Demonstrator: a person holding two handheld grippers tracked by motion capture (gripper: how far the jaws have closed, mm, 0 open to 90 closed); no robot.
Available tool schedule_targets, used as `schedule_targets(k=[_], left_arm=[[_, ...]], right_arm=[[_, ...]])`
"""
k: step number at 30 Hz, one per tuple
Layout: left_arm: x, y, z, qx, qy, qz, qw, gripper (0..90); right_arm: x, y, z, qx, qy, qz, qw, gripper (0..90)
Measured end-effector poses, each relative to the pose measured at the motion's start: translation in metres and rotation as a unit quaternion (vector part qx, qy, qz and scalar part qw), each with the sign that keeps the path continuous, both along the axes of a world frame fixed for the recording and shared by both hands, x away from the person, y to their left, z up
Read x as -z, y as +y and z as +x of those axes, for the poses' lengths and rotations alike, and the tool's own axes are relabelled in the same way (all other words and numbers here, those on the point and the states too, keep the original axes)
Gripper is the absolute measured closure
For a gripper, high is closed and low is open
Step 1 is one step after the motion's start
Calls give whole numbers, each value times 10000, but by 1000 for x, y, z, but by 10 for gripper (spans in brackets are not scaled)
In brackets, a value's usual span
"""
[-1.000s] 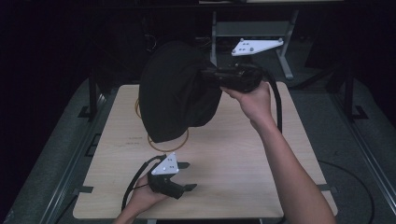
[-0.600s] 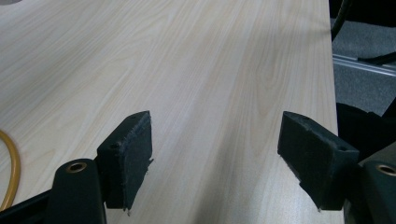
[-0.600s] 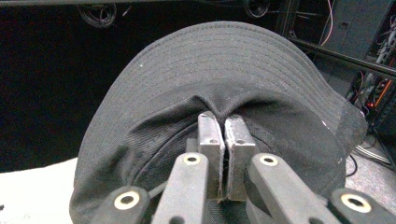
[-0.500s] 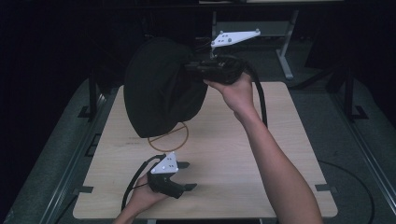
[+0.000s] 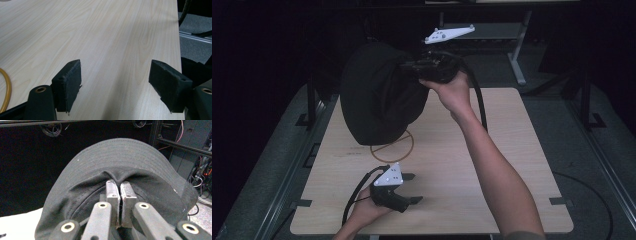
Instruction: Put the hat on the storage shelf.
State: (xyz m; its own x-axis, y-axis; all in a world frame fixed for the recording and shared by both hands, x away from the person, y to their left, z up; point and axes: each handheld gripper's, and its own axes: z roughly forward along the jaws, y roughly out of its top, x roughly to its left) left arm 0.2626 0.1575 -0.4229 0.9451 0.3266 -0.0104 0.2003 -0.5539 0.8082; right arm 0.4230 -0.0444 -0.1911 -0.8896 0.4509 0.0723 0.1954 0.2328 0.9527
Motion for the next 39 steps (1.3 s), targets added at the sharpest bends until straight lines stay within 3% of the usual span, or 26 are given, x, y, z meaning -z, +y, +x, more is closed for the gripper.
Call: schedule_targets(k=[15,21,26,28,31,33,39], left_arm=[[0,-2,-1,80,-40,30,10000,254],[0,-5,-3,122,-58,41,9999,254],[-1,-4,-3,131,-82,-9,9999,253],[-1,-4,-4,146,-143,71,9998,253],[-2,-4,-5,145,-131,16,9998,254],[-2,-4,-7,153,-130,-8,9998,253],[-3,-6,-9,176,-125,-22,9998,253]], right_arm=[[1,36,25,-20,134,-45,9999,872],[7,56,40,75,294,-59,9995,870],[12,80,51,104,379,-307,9988,858],[14,91,54,85,345,-439,9984,845],[17,100,56,-36,432,-199,9989,770],[19,105,55,-55,415,-288,9987,716],[24,91,47,-122,487,-237,9985,628]])
